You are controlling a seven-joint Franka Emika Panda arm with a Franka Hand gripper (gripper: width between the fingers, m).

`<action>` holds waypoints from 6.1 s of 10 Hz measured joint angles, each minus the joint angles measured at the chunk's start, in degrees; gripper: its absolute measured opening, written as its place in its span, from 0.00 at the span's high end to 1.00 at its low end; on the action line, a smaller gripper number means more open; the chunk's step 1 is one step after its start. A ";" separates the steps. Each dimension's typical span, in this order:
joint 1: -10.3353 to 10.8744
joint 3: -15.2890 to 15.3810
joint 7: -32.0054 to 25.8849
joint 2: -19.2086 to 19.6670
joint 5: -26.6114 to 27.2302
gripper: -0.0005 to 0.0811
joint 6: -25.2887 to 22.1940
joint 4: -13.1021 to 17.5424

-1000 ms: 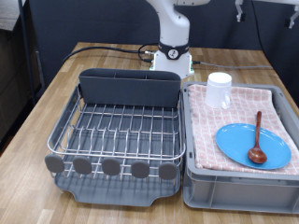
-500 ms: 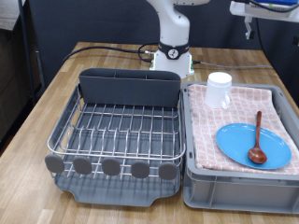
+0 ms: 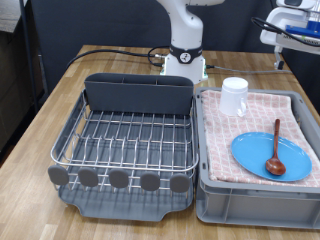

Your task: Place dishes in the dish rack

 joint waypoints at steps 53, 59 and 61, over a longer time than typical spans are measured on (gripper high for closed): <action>-4.31 -7.38 37.66 -16.22 10.95 0.88 1.52 -22.68; -3.53 -13.62 35.28 -21.94 19.92 0.89 1.55 -28.66; -3.58 -16.40 34.24 -25.66 20.84 0.89 -0.09 -31.51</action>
